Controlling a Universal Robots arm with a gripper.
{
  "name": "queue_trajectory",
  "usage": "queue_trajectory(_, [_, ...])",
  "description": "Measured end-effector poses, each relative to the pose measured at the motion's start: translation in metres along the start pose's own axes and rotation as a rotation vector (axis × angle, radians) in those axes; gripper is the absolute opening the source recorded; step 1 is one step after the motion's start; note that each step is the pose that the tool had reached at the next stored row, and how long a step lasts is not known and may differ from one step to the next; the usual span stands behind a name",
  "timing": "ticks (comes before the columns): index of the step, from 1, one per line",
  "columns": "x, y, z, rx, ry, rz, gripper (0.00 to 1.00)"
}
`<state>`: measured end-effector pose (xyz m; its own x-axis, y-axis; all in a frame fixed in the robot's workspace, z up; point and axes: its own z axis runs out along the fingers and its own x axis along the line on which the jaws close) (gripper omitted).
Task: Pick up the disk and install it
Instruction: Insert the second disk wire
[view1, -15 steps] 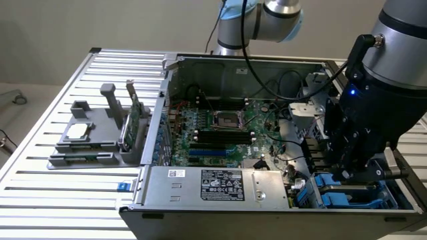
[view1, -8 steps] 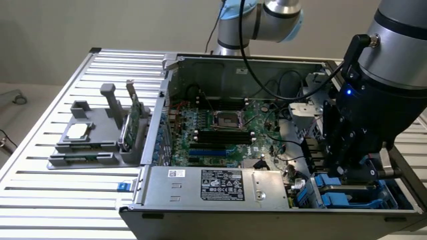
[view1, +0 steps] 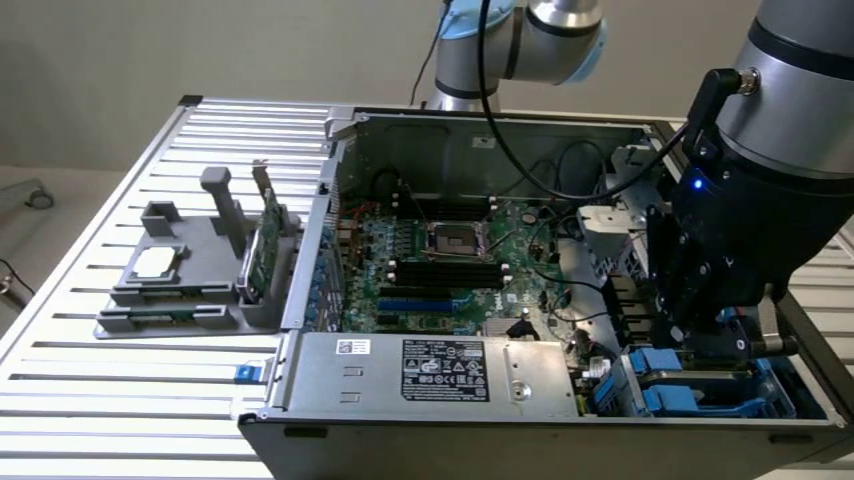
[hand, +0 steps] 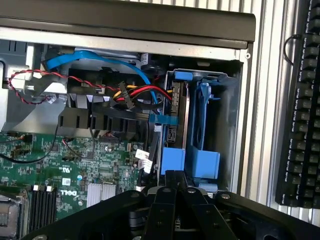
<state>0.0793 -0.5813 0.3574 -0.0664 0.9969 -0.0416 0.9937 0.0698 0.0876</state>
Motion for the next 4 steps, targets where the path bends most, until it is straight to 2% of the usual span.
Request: queue_trajectory(4, [0.0, 0.0, 0.0, 0.0, 0.0, 0.0, 0.11])
